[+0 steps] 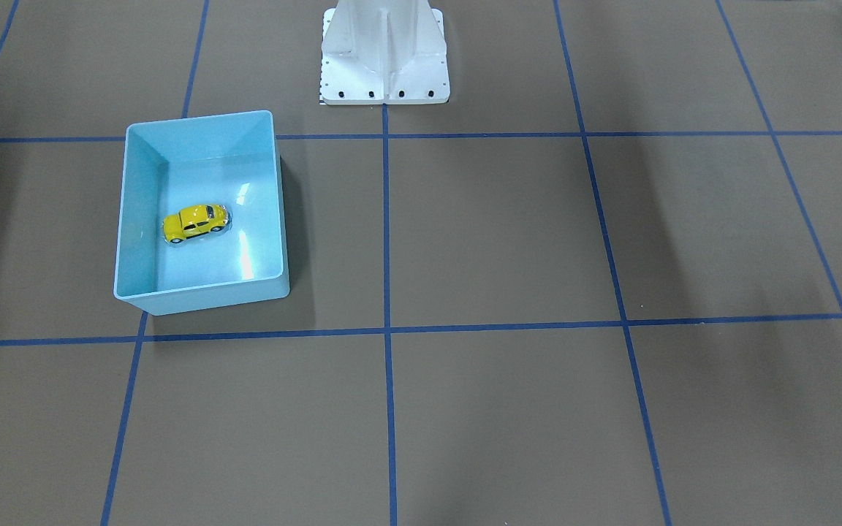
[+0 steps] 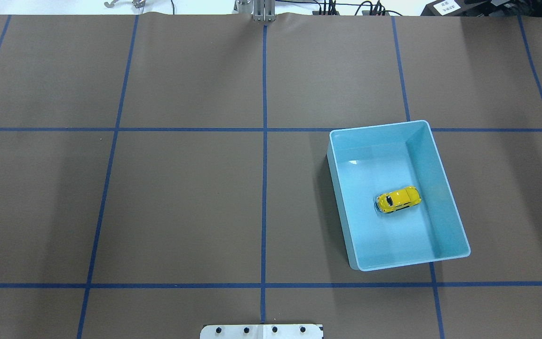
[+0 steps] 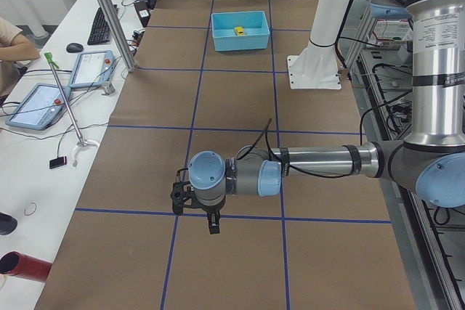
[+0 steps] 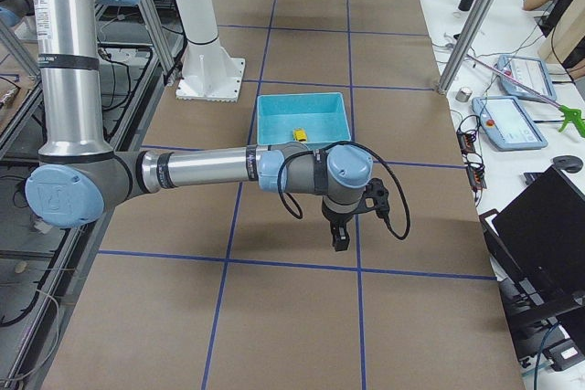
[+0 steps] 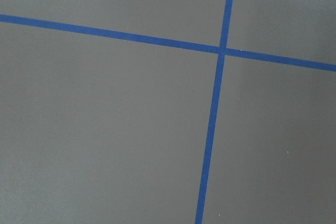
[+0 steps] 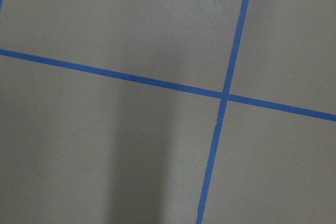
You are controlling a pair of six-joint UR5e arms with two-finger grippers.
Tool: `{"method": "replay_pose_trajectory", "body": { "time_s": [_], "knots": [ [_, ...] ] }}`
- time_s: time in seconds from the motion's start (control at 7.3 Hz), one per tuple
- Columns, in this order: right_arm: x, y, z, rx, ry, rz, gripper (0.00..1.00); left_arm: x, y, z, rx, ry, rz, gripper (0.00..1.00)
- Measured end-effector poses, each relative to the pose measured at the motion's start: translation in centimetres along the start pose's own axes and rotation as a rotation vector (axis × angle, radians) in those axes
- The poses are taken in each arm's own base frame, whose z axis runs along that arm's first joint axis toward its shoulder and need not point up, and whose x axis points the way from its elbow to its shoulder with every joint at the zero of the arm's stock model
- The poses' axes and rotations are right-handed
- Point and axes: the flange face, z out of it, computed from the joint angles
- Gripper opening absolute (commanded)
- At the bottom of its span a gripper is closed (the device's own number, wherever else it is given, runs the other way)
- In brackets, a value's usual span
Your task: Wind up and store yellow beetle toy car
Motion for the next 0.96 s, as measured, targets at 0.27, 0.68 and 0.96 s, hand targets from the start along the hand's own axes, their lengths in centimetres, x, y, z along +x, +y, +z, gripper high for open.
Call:
{"method": "replay_pose_trajectory", "body": {
  "time_s": [0.27,0.68,0.96],
  "knots": [
    [0.36,0.27,0.31,-0.007,0.003,0.005,1.00,-0.02,0.00,-0.01,0.000,0.000,-0.001,1.00],
    [0.54,0.52,0.56,-0.013,0.002,0.010,1.00,0.03,-0.01,0.00,0.000,0.000,0.000,1.00],
    [0.75,0.77,0.74,-0.016,0.002,0.015,1.00,0.04,-0.01,0.02,-0.001,-0.001,0.001,1.00]
  ]
}}
